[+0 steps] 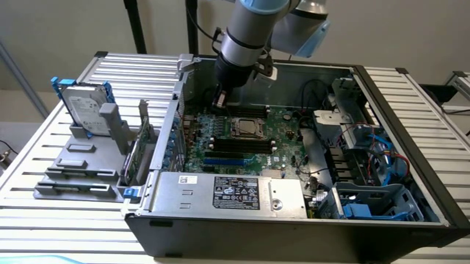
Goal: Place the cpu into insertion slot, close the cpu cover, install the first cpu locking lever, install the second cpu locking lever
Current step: 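Install the first cpu locking lever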
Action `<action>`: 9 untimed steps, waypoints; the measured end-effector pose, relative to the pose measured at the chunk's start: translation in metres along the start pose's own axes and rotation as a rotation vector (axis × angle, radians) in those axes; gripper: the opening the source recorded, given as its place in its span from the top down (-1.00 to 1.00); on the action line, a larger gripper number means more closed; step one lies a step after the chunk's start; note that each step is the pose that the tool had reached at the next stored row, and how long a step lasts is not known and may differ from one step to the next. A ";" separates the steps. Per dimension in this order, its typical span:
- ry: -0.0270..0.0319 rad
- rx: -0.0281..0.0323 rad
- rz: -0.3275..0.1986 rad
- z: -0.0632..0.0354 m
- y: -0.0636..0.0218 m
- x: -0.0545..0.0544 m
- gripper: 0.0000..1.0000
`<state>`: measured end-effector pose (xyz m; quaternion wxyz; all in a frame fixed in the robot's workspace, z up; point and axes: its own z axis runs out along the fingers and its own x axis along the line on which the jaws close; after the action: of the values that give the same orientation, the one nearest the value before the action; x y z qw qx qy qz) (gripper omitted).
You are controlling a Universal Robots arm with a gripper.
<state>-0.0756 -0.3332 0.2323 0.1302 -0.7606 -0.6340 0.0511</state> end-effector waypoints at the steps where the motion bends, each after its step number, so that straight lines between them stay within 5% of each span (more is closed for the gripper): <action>1: 0.0080 0.0006 0.006 -0.0002 -0.0003 0.000 0.79; 5: 0.0390 0.0020 0.032 -0.0012 -0.0015 0.000 0.79; 9: 0.0595 -0.0009 0.075 -0.0015 -0.0019 0.000 0.79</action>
<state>-0.0770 -0.3332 0.2342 0.1467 -0.7849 -0.6011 0.0330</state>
